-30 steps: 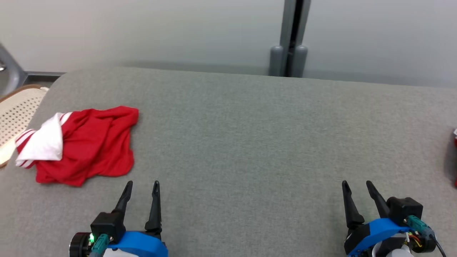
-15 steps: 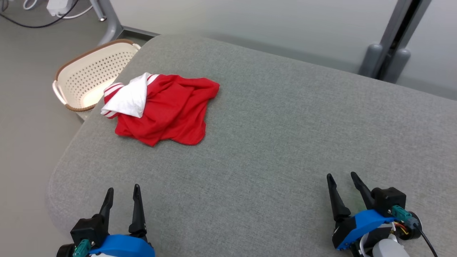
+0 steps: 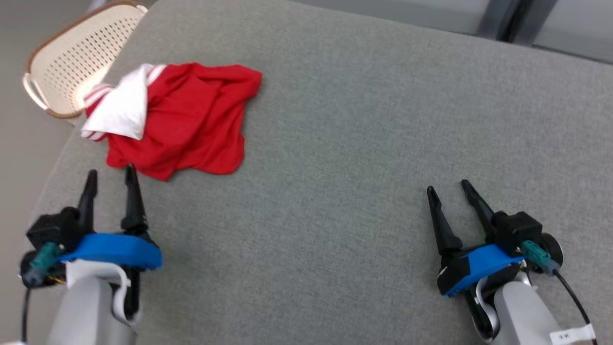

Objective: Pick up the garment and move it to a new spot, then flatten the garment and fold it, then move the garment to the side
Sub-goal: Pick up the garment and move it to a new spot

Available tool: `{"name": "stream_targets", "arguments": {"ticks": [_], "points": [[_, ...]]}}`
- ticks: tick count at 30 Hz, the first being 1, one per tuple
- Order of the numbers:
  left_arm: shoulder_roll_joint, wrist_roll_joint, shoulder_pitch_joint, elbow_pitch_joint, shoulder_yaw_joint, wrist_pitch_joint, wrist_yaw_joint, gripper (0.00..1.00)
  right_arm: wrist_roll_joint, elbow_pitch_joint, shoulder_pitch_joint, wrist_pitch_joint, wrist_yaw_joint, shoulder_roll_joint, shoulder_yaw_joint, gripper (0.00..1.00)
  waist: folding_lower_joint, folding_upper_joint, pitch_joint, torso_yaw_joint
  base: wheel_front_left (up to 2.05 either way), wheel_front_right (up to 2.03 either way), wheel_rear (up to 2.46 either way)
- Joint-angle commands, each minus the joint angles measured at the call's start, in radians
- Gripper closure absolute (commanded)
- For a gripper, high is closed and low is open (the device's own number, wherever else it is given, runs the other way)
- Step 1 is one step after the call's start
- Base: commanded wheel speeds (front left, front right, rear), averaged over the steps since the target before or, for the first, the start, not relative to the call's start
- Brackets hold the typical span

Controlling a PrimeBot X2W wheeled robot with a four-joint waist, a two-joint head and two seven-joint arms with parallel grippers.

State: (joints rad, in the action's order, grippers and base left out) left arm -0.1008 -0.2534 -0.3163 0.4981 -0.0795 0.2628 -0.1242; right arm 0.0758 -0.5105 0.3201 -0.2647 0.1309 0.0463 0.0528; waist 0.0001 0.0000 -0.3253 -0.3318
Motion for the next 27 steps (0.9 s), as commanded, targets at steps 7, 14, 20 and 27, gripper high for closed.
{"name": "stream_targets", "arguments": {"ticks": [7, 14, 20, 27], "points": [[-0.132, -0.026, -0.229, 0.127, 0.026, 0.003, -0.006, 0.00, -0.037, 0.018, 0.016, 0.005, -0.001, 0.016, -0.025, 0.00, -0.0001, 0.0000, -0.102, 0.055, 0.00, 0.00, 0.00], [-0.218, -0.080, -0.374, 0.339, 0.110, 0.003, -0.006, 0.00, -0.042, 0.009, 0.024, 0.009, -0.002, 0.024, -0.033, 0.00, -0.0001, 0.0000, -0.153, 0.102, 0.00, 0.00, 0.00], [-0.235, -0.104, -0.449, 0.493, 0.149, 0.002, -0.006, 0.43, -0.042, 0.000, 0.036, 0.010, -0.003, 0.026, -0.044, 0.00, -0.0001, 0.0000, -0.166, 0.118, 0.00, 0.00, 0.00], [-0.232, -0.062, -0.430, 0.426, 0.138, 0.002, -0.005, 1.00, -0.016, 0.000, 0.028, 0.008, -0.003, 0.022, -0.039, 0.00, -0.0001, 0.0000, -0.125, 0.111, 0.00, 0.00, 0.00]]}}
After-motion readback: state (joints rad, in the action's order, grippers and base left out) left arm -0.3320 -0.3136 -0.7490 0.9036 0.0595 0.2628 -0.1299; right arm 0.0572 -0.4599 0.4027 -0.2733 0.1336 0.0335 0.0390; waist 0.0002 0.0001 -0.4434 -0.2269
